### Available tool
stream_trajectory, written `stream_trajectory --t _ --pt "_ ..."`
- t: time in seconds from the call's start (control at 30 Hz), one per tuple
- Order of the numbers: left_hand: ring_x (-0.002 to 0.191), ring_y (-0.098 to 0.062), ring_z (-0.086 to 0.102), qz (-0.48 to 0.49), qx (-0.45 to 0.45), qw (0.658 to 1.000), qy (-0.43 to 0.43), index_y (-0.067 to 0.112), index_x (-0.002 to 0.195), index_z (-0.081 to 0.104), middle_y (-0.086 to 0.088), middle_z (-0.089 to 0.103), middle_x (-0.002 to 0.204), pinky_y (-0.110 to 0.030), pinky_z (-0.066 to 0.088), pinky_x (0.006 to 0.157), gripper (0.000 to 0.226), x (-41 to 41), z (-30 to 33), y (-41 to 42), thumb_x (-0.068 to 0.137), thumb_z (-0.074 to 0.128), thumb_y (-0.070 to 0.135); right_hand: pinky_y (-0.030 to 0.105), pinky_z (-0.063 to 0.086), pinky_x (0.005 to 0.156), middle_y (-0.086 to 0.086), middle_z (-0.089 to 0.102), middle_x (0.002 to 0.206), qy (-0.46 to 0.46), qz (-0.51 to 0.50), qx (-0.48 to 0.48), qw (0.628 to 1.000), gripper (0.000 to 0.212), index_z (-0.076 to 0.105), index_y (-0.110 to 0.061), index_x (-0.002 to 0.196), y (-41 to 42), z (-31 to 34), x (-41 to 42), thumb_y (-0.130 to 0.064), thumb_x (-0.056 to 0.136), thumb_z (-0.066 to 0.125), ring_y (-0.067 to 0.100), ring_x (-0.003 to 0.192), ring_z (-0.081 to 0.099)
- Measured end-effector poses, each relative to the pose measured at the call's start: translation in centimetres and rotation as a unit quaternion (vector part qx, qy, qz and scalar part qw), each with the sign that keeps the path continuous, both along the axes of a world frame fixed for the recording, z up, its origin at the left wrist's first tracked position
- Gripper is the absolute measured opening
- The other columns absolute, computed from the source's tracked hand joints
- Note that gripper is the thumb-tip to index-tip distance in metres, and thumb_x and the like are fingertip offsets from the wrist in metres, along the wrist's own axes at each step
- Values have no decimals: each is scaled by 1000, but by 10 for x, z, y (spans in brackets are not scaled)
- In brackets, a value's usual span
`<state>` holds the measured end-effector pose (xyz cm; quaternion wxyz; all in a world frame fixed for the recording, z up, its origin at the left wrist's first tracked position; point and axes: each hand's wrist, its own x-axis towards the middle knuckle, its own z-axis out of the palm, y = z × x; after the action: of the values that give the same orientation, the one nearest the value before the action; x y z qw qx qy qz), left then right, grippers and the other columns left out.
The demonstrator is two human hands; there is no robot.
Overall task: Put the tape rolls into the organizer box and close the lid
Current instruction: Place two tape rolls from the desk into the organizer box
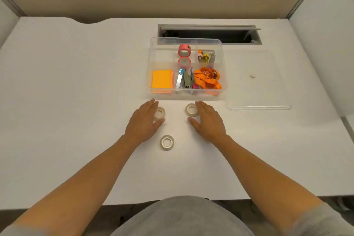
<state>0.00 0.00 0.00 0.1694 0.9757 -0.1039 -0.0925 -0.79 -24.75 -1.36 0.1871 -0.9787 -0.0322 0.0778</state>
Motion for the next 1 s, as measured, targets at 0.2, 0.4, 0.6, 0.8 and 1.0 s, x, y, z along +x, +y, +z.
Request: stream_trajectory --t 0.2,0.4,0.6,0.8,1.0 --pt "136 -27 36 0 4 998 57 18 147 31 -6 37 153 -39 33 109 67 9 -2 -11 90 57 42 39 39 99 7 49 140 9 35 -4 999 60 40 -15 140 9 5 15 -42 90 58 27 125 43" --pt "127 -25 42 14 -50 997 60 18 139 45 -4 50 140 -34 36 102 56 9 -2 -8 88 62 34 36 40 98 4 52 135 23 28 68 997 57 45 -18 137 5 5 15 -40 87 62 23 125 42" --pt "124 -17 45 2 -108 994 27 25 135 48 2 52 137 -25 35 98 57 8 14 9 85 60 50 30 47 88 -4 58 127 -30 3 174 984 54 54 -26 128 2 21 18 -49 81 67 14 110 53" --pt "117 -20 51 -17 -139 989 -53 21 131 54 -2 59 129 -23 35 95 54 43 48 12 84 65 45 17 47 68 -6 62 117 -100 15 241 965 45 59 -23 122 7 51 46 -42 82 70 8 93 54" --pt "118 -27 48 -22 -116 989 -90 13 131 53 -10 57 128 -28 35 97 53 116 74 3 85 66 36 34 52 82 -2 64 117 -114 -1 252 961 43 60 -19 122 7 64 82 -36 84 70 14 102 55"
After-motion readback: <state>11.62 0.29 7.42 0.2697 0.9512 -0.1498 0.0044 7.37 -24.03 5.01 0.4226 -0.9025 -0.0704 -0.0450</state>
